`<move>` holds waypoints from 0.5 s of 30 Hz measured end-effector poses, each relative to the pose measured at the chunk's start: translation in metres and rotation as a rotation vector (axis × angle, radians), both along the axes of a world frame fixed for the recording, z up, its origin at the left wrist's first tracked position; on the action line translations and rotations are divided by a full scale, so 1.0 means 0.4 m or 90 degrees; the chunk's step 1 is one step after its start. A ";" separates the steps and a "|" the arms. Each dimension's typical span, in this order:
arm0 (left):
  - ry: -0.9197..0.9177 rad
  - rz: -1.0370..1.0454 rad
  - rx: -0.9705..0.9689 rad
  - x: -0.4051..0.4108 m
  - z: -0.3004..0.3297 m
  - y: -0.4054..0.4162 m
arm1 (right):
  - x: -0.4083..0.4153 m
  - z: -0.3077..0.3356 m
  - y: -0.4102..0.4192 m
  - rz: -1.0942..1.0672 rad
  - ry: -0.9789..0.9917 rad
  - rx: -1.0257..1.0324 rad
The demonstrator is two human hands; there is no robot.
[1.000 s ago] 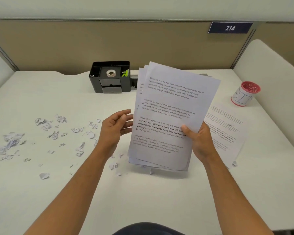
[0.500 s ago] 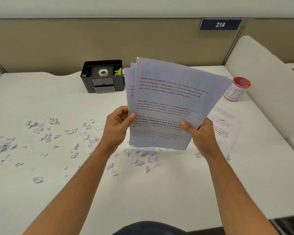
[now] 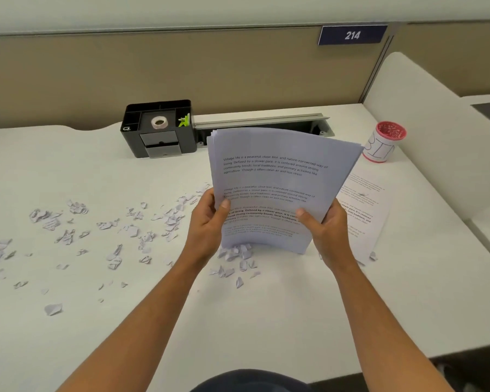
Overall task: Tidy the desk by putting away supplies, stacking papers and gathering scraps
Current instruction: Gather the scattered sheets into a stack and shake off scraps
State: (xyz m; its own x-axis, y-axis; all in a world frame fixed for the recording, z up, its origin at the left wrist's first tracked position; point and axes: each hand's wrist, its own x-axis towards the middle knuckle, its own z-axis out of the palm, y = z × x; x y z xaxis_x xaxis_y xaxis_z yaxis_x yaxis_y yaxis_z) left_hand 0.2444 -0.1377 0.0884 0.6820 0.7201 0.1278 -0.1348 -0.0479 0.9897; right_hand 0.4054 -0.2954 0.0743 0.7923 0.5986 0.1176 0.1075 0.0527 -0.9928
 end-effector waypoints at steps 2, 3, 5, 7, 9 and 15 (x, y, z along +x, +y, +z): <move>0.002 0.045 0.004 -0.004 -0.006 0.006 | 0.004 0.000 -0.001 -0.002 -0.003 0.007; 0.002 0.067 0.005 -0.006 -0.010 0.013 | 0.005 0.000 -0.001 0.001 -0.006 0.009; 0.009 0.098 0.002 -0.013 -0.019 0.026 | 0.007 -0.002 -0.002 0.007 -0.008 0.013; 0.021 0.113 -0.007 -0.018 -0.023 0.034 | 0.007 -0.006 -0.003 0.010 -0.005 0.018; 0.027 0.135 -0.009 -0.021 -0.026 0.037 | 0.005 -0.009 -0.004 0.011 -0.008 0.018; 0.009 0.165 -0.035 -0.025 -0.026 0.046 | 0.004 -0.010 -0.002 -0.001 0.008 0.016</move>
State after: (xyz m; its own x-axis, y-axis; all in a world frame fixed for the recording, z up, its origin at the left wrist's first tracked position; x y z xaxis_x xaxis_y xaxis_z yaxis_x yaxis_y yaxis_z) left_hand 0.2343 -0.1193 0.0781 0.4754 0.8765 0.0756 -0.1106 -0.0257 0.9935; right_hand 0.4071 -0.2963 0.0704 0.7949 0.5941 0.1228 0.0949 0.0781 -0.9924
